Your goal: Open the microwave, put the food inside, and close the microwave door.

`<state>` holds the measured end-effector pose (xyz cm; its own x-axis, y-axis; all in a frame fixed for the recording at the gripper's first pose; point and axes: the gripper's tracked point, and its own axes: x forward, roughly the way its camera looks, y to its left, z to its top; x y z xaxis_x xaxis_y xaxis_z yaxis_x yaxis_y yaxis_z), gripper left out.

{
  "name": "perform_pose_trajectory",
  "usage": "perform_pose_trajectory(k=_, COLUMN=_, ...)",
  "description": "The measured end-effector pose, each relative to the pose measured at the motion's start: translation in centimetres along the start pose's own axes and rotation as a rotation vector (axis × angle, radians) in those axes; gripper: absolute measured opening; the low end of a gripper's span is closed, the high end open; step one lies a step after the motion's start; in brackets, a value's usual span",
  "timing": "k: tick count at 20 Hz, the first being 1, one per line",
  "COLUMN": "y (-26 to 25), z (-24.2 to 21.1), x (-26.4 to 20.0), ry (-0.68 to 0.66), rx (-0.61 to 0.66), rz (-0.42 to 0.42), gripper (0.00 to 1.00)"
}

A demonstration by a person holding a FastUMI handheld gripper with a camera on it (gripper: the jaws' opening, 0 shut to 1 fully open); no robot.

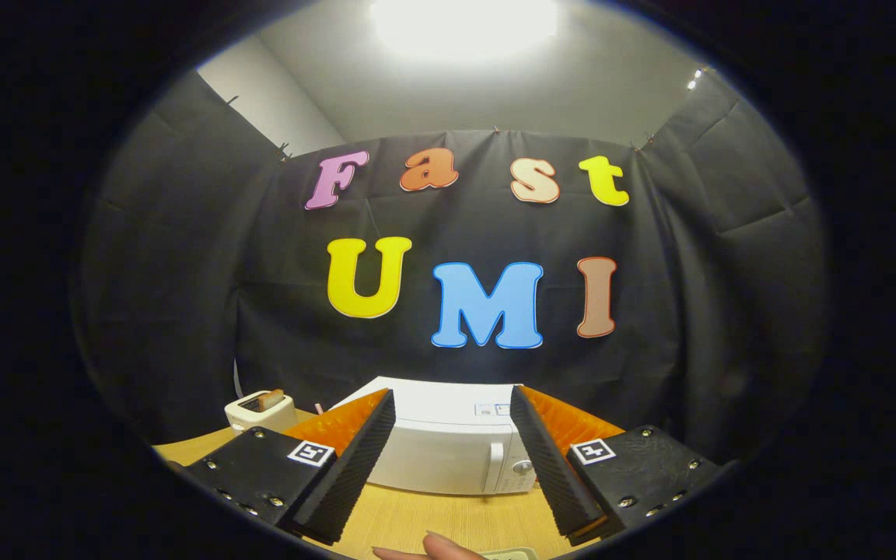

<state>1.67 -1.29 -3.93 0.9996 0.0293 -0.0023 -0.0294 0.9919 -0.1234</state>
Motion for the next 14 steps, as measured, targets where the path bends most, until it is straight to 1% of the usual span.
perform_pose_trajectory(k=14, y=0.26, z=-0.37, x=0.64, ry=0.006, rx=-0.007, rz=-0.007, gripper=0.95)
